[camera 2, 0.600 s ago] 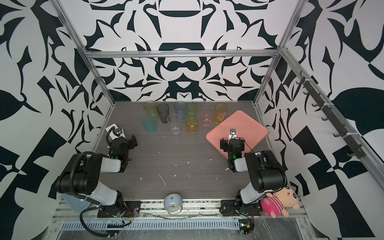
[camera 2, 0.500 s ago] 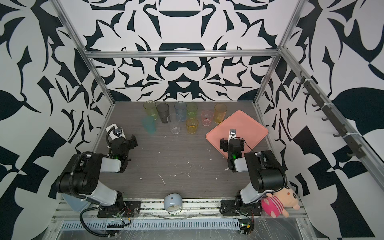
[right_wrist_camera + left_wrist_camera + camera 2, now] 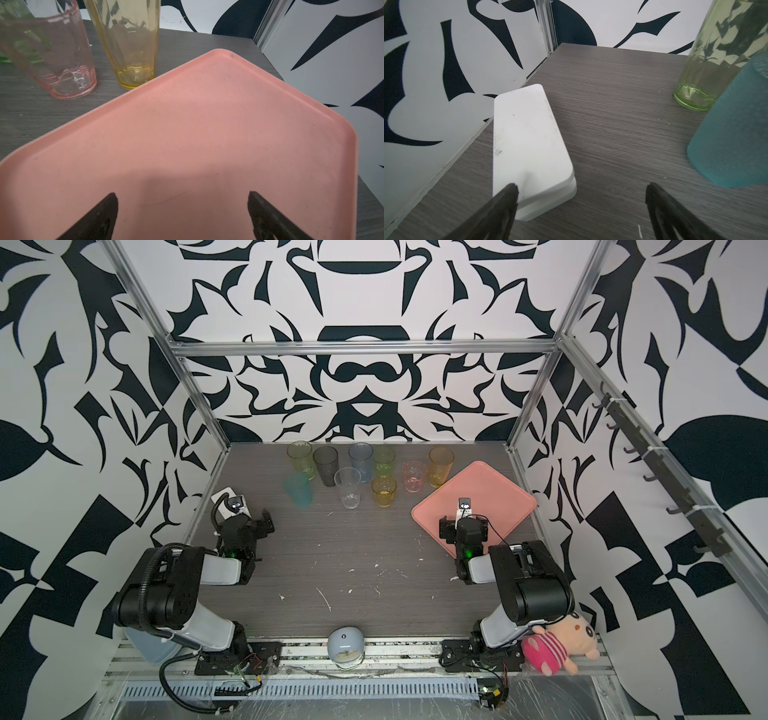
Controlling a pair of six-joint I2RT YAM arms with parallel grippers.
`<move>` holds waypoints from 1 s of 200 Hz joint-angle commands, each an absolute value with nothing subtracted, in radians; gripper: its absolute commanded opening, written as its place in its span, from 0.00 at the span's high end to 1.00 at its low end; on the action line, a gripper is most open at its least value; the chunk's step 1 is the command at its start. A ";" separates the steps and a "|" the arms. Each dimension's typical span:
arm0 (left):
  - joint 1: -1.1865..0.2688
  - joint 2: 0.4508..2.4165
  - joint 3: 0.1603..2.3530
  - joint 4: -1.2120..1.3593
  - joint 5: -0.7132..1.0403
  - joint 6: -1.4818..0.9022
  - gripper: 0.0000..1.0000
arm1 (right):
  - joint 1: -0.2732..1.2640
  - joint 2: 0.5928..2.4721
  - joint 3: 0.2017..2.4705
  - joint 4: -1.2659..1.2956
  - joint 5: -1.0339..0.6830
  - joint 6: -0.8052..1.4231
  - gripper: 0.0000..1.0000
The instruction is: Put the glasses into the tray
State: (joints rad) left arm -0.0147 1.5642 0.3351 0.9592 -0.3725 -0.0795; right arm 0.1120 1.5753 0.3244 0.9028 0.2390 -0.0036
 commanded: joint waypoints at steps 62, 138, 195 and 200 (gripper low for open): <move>-0.019 1.449 0.344 0.891 -0.396 -0.101 0.01 | 0.110 1.433 0.359 0.815 0.238 -0.011 0.00; -0.152 1.098 0.463 0.467 -0.523 -0.170 0.01 | 0.111 1.012 0.540 0.213 0.221 0.166 0.00; -0.172 0.986 0.704 -0.093 -0.356 -0.526 0.01 | 0.111 0.890 0.699 -0.157 -0.081 0.303 0.02; -0.172 0.985 0.711 -0.111 -0.317 -0.546 0.01 | 0.110 0.899 0.707 -0.184 -0.094 0.311 0.04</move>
State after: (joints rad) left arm -0.1703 0.9966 0.6567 0.1616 -0.4572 -0.3729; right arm 0.1108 0.8883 0.6685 0.0277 0.0593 0.2329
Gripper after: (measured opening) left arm 0.993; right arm 0.989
